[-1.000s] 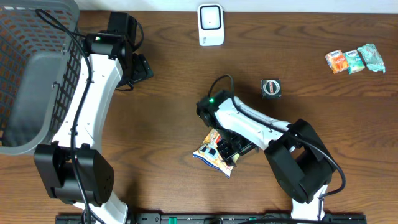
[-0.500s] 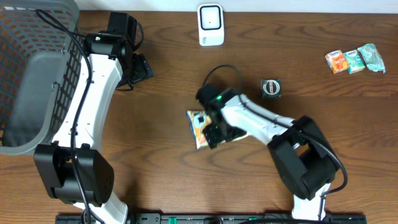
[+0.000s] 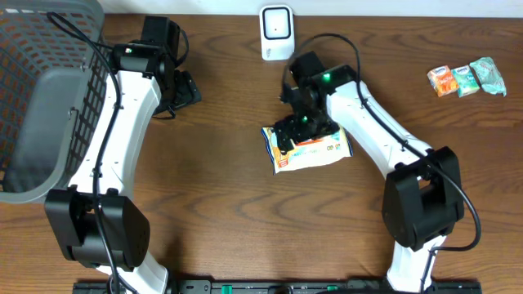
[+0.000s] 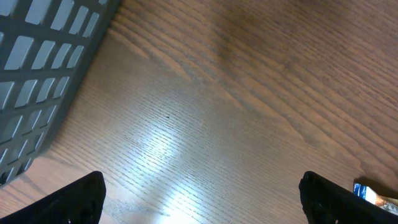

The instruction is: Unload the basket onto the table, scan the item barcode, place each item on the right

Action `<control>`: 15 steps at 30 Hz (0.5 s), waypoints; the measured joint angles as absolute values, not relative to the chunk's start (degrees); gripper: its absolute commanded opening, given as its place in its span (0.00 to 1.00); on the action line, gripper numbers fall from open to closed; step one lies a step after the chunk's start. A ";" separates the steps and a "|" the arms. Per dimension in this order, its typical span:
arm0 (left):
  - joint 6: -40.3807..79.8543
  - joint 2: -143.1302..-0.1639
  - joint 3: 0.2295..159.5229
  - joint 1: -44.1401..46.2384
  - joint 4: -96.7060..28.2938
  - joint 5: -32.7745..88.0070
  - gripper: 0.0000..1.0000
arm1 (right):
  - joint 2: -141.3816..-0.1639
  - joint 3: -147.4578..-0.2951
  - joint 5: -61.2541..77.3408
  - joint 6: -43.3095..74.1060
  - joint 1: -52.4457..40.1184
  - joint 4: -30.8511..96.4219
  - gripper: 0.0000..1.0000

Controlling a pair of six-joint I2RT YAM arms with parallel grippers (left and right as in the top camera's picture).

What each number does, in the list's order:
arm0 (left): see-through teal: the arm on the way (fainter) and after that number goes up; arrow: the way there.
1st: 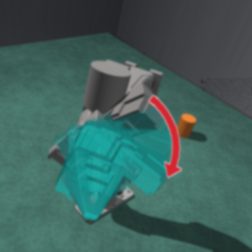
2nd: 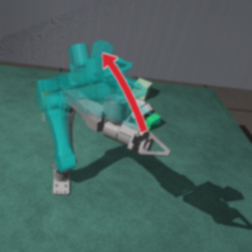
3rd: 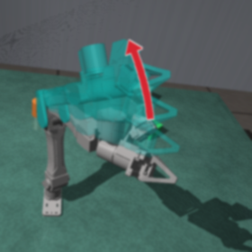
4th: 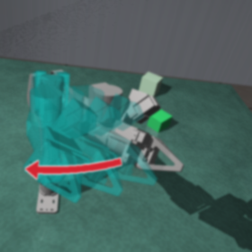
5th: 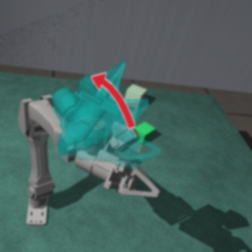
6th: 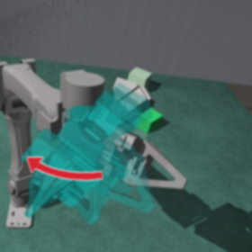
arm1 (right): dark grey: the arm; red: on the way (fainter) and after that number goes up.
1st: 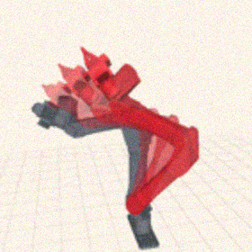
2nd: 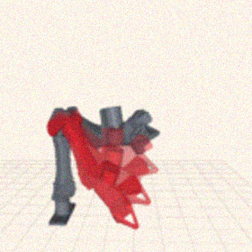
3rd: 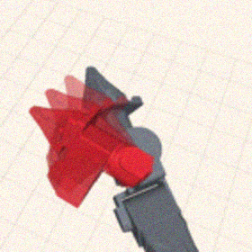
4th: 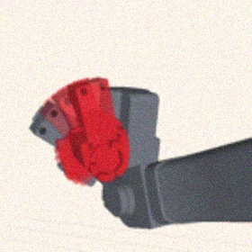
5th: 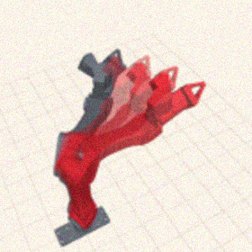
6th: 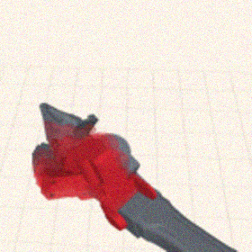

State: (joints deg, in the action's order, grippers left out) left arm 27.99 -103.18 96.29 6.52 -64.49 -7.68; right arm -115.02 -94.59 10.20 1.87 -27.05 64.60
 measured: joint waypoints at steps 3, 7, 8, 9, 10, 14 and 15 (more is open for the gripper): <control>27.99 -103.18 96.29 6.52 -64.47 -7.68 0.98 | -115.02 -95.26 3.07 -0.89 -30.22 65.47 0.99; 27.99 -103.18 96.29 6.52 -64.47 -7.68 0.98 | -115.02 -95.18 -6.09 -2.81 -35.97 68.07 0.99; 27.99 -103.18 96.29 6.52 -64.47 -7.68 0.98 | -115.02 -94.98 -7.73 -3.16 -37.65 68.03 0.99; 27.99 -103.18 96.29 6.52 -64.47 -7.68 0.98 | -115.02 -94.76 -8.75 -3.33 -38.74 67.88 0.99; 27.99 -103.18 96.29 6.52 -64.47 -7.68 0.98 | -115.02 -94.21 -10.31 -3.51 -40.49 67.35 0.99; 27.99 -103.18 96.29 6.52 -64.49 -7.68 0.97 | -115.02 -89.80 -17.89 -2.55 -46.54 61.08 0.99; 27.97 -103.18 96.29 6.52 -64.45 -7.68 0.98 | -115.02 -88.60 -19.75 -2.09 -47.57 59.53 0.99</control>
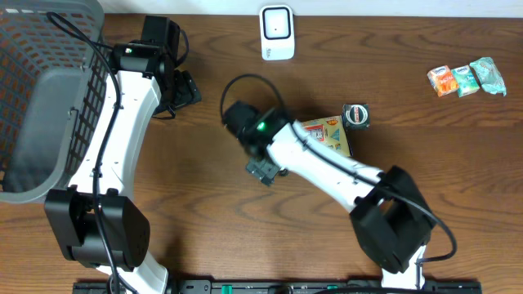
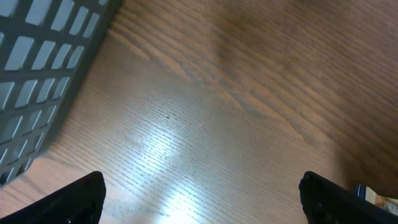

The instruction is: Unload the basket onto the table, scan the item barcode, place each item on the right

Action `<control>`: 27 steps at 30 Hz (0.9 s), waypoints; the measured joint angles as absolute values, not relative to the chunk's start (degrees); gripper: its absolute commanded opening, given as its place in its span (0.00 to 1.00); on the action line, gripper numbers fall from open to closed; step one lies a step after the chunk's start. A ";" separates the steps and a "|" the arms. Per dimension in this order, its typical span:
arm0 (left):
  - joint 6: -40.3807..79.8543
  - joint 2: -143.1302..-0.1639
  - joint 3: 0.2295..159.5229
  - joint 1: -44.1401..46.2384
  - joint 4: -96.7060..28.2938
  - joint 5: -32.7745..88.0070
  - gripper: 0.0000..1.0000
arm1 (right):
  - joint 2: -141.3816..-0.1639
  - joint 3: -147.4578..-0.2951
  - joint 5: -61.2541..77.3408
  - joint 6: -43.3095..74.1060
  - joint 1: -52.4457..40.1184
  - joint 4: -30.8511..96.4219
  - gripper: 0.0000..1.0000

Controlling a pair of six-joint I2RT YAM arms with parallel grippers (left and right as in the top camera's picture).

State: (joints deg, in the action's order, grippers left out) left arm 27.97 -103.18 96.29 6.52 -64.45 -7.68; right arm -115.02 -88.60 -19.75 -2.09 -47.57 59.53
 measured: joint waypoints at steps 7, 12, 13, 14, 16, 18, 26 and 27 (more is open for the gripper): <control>27.99 -103.18 96.29 6.52 -64.47 -7.68 0.98 | -115.02 -78.85 -30.74 -0.86 -50.28 51.53 0.99; 27.99 -103.18 96.29 6.52 -64.47 -7.68 0.98 | -115.04 -75.35 -37.32 -0.71 -49.50 46.35 0.99; 27.99 -103.18 96.29 6.52 -64.47 -7.68 0.98 | -115.04 -75.09 -37.52 -1.08 -49.17 44.69 0.99; 27.99 -103.18 96.29 6.52 -64.47 -7.68 0.98 | -115.04 -74.78 -37.45 -1.63 -48.95 43.46 0.99; 27.99 -103.18 96.29 6.52 -64.49 -7.68 0.98 | -115.04 -73.87 -37.17 -3.42 -48.18 39.55 0.99; 27.99 -103.18 96.29 6.52 -64.47 -7.68 0.98 | -114.89 -72.64 -37.12 -6.02 -47.03 34.48 0.99; 27.99 -103.18 96.29 6.52 -64.47 -7.68 0.98 | -114.67 -68.20 -34.48 -14.20 -38.89 14.26 0.99; 27.99 -103.18 96.29 6.52 -64.47 -7.68 0.98 | -114.67 -68.07 -33.98 -14.41 -38.09 13.54 0.99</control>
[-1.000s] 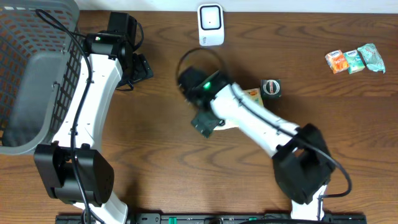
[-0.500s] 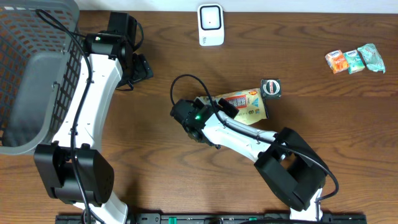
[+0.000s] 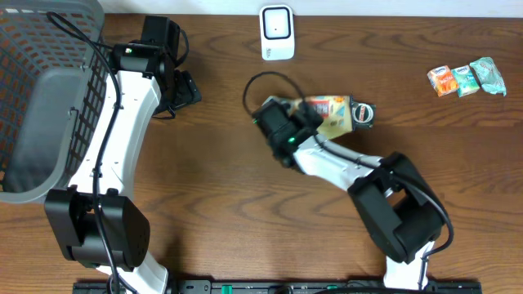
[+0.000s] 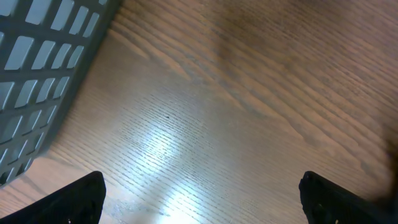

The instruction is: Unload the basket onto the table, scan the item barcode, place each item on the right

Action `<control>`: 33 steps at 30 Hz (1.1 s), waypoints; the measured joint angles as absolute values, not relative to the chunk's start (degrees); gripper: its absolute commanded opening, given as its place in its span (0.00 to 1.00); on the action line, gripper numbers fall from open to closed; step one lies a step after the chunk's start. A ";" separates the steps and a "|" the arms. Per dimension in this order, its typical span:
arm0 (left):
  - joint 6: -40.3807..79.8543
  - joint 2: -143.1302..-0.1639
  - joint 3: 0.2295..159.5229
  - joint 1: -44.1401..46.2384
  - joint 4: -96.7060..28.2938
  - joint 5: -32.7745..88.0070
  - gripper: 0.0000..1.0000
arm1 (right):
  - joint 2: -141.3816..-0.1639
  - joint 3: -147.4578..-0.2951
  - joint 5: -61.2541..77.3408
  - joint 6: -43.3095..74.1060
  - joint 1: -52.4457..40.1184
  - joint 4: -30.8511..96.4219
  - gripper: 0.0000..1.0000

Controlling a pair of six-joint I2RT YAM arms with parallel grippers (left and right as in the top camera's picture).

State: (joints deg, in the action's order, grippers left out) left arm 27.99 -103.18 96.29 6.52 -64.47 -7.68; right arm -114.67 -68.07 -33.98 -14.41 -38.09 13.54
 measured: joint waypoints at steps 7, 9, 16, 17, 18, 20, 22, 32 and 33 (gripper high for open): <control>27.99 -103.18 96.29 6.52 -64.47 -7.68 0.98 | -114.76 -66.87 -23.49 -16.51 -29.61 9.72 0.05; 27.97 -103.18 96.29 6.52 -64.47 -7.68 0.98 | -114.78 -66.74 -21.37 -16.51 -27.79 9.80 0.01; 27.99 -103.18 96.29 6.52 -64.47 -7.68 0.98 | -114.76 -66.72 -18.02 -14.20 -27.62 10.85 0.01; 27.99 -103.18 96.29 6.52 -64.47 -7.68 0.98 | -114.61 -66.72 -17.69 -13.41 -27.94 10.90 0.01; 27.99 -103.18 96.29 6.52 -64.47 -7.68 0.98 | -114.32 -66.72 -17.23 -12.73 -28.27 10.98 0.01; 27.99 -103.18 96.29 6.52 -64.47 -7.68 0.98 | -113.21 -66.72 -15.11 -11.81 -28.71 11.38 0.01; 27.99 -103.18 96.29 6.52 -64.47 -7.68 0.98 | -110.06 -66.72 -10.68 -10.28 -28.99 11.81 0.01; 27.99 -103.18 96.29 6.52 -64.45 -7.68 0.98 | -93.32 -66.78 11.05 0.08 -29.02 15.59 0.01; 27.99 -103.18 96.29 6.52 -64.47 -7.68 0.98 | -92.16 -66.78 13.74 1.37 -29.02 15.59 0.01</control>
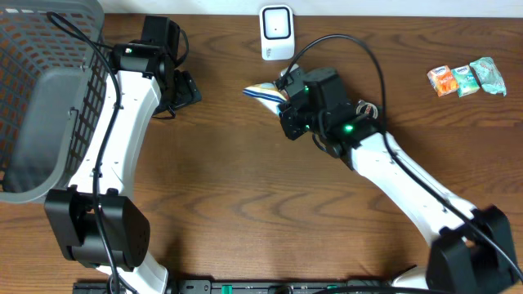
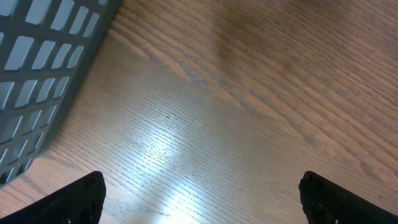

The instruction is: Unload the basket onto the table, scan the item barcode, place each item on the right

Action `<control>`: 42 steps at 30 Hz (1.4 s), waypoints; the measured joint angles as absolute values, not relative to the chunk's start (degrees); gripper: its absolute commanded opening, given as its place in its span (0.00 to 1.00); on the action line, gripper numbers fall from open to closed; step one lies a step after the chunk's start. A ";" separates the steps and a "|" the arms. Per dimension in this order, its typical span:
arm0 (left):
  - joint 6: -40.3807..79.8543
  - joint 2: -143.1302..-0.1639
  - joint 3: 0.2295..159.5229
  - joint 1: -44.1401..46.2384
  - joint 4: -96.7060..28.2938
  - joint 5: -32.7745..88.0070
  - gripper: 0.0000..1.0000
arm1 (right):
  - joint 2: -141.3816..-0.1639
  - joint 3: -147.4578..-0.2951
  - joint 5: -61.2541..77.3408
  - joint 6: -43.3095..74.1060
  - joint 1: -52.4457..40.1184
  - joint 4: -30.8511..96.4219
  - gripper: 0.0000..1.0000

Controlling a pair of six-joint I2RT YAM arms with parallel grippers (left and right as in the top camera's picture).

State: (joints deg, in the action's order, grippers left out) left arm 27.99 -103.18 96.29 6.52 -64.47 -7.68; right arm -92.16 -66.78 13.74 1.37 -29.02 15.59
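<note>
The item is a white and yellow snack packet (image 1: pixel 263 90), raised off the table and tilted so it shows nearly edge-on. It hangs just below the white barcode scanner (image 1: pixel 276 33) at the table's far edge. My right gripper (image 1: pixel 283 98) is shut on the packet's right end. My left gripper (image 1: pixel 186 90) rests at the far left by the basket. In the left wrist view the left gripper (image 2: pixel 199 202) is wide open over bare wood, its dark fingertips (image 2: pixel 78 199) at the frame's bottom corners.
A grey slatted basket (image 1: pixel 33 98) fills the left edge, and its corner (image 2: pixel 43 56) shows in the left wrist view. Three small snack packs (image 1: pixel 466 79) lie at the far right. The brown wooden table (image 1: pixel 245 204) spreads below both arms.
The packet has moved left, from right of the scanner to just beneath it, and is now tilted edge-on. The right arm has unfolded toward the right. The left arm has not moved.
The packet first lay flat at the table's centre under my right gripper. Then it showed further right and back, then higher toward the far edge in the gripper's hold. Now it hangs tilted below the scanner. The left gripper stayed open by the basket throughout.
</note>
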 measured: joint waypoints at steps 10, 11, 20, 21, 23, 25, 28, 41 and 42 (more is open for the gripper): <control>27.97 -103.18 96.29 6.52 -64.47 -7.68 0.98 | -87.77 -66.76 31.73 15.53 -26.68 14.74 0.01; 27.99 -103.18 96.29 6.52 -64.47 -7.68 0.98 | -87.74 -66.78 32.49 16.38 -26.35 14.70 0.02; 27.99 -103.18 96.29 6.52 -64.45 -7.68 0.98 | -88.51 -66.78 33.45 21.04 -18.90 21.74 0.01; 27.99 -103.18 96.29 6.52 -64.47 -7.68 0.98 | -89.36 -66.78 33.34 21.19 -18.41 22.44 0.01; 27.99 -103.18 96.29 6.52 -64.45 -7.68 0.98 | -91.44 -66.78 33.78 21.37 -18.17 22.90 0.01; 27.99 -103.18 96.29 6.52 -64.45 -7.68 0.98 | -93.69 -66.78 34.65 21.45 -18.24 22.87 0.01; 27.99 -103.18 96.29 6.52 -64.47 -7.68 0.98 | -96.05 -66.78 34.02 21.50 -18.28 21.69 0.01; 27.99 -103.18 96.29 6.52 -64.45 -7.68 0.98 | -96.51 -66.78 25.12 22.26 -15.20 14.68 0.01; 27.99 -103.18 96.29 6.52 -64.47 -7.68 0.98 | -96.51 -66.78 26.68 23.00 -15.22 14.39 0.01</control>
State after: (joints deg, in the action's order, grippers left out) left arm 27.99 -103.18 96.29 6.52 -64.47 -7.68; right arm -96.51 -66.78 26.68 23.00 -15.22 14.39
